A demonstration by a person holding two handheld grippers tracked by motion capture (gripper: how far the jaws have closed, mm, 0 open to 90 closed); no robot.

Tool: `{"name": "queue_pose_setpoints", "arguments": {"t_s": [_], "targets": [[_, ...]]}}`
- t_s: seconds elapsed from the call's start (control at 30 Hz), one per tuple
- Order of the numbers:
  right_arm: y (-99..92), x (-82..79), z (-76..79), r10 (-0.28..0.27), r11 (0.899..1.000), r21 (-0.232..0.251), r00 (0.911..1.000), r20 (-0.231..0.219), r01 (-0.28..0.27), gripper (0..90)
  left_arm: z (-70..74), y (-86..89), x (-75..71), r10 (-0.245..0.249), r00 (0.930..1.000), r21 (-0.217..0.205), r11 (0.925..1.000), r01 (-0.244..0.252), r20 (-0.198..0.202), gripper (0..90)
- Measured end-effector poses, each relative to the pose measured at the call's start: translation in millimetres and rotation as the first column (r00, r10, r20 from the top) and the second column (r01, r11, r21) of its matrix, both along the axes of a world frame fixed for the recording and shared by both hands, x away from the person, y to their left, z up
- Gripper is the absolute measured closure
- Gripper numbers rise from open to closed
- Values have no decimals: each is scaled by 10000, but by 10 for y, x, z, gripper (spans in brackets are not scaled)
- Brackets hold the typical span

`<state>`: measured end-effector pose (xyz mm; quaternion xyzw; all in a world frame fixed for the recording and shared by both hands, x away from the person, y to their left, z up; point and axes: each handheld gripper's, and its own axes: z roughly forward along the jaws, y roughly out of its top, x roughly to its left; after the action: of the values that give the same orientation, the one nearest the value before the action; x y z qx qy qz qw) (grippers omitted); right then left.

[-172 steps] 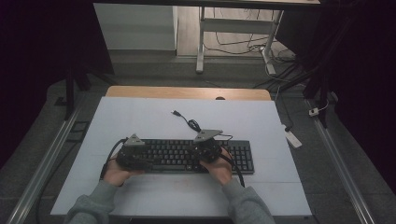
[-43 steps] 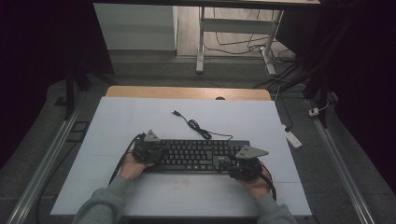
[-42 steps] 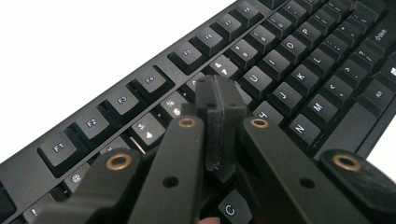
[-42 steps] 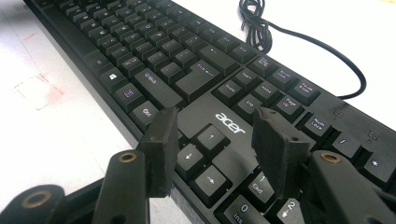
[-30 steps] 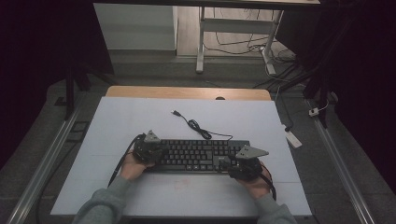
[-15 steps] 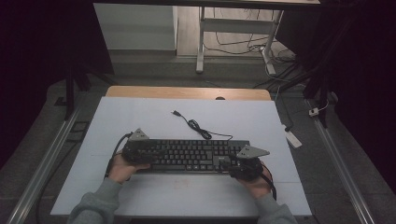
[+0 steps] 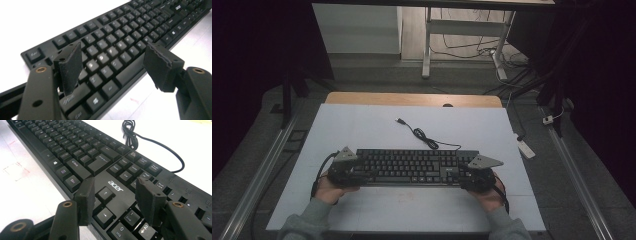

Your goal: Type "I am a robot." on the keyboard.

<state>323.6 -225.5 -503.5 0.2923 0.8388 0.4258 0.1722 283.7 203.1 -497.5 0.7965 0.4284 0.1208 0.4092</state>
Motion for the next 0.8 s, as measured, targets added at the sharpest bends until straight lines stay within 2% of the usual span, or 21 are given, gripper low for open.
{"name": "queue_pose_setpoints", "arguments": {"t_s": [0.2, 0.53, 0.8], "targets": [[-5, 3, 5, -42, 10000, -26, 10000, 0, 42, 501, -16, 50, -50, 47, 10000, 28, 10000, -47, 20, 312], [69, 11, 82, 103, 9998, 148, 9997, 201, -106, 513, -23, 48, -42, 28, 10000, 81, 10000, -29, 44, 309], [278, 52, 184, 429, 9980, 446, 9986, 305, -442, 619, -34, 54, -36, 26, 10000, 111, 9999, -26, 20, 307]]}}
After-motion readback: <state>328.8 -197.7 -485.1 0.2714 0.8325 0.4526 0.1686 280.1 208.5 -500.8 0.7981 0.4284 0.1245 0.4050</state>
